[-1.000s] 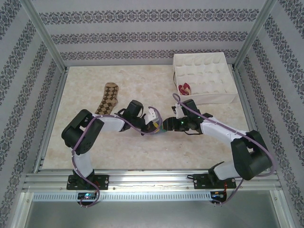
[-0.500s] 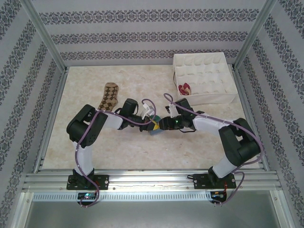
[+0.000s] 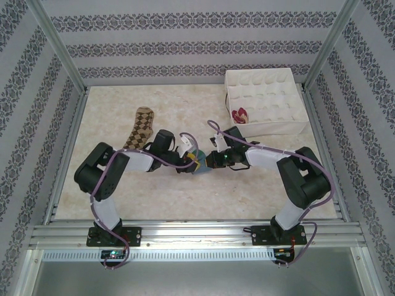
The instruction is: Roll the socks
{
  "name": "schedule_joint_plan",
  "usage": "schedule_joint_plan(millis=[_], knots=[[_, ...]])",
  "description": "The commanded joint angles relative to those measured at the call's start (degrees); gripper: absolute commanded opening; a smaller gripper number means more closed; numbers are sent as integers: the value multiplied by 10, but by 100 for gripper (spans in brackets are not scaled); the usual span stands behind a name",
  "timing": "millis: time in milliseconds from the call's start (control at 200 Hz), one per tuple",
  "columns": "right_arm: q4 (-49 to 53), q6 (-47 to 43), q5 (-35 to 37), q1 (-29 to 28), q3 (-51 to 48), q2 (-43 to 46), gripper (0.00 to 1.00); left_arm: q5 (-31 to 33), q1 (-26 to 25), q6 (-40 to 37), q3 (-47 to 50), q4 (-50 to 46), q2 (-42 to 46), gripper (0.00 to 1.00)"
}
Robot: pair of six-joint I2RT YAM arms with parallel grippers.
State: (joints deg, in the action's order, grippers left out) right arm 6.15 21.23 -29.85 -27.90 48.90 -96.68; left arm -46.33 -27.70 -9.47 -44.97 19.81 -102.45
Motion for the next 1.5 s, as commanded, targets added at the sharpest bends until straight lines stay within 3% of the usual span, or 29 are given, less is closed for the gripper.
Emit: schedule_joint_plan(millis=[0,80,210,365,600,799,909,1029,1129,1229,1494], knots=[[55,10,26,-5,5,-26,6,76,-20,-118,23,-29,60,41],[61,16,24,-6,10,-30,6,126,-42,-184,42,-28,101,43],[69,19,22,-11,17,-32,6,267,-115,-317,81,-10,146,51],[76,20,15,-12,24,-35,6,389,-172,-386,104,36,131,58],[92,24,9,-12,25,-31,6,447,-210,-411,68,28,68,58],[99,31,0,-13,13,-17,6,485,-223,-395,-2,-47,6,44],[106,38,-6,-12,-6,4,10,455,-223,-377,-22,-88,-1,22],[106,54,-7,-6,-38,55,24,372,-215,-330,-32,-116,7,0],[107,67,2,7,-62,103,42,290,-199,-251,-30,-118,15,0],[105,77,12,20,-80,146,51,205,-180,-165,-16,-104,16,0],[85,70,25,20,-78,154,55,27,-115,14,12,-28,-14,0]])
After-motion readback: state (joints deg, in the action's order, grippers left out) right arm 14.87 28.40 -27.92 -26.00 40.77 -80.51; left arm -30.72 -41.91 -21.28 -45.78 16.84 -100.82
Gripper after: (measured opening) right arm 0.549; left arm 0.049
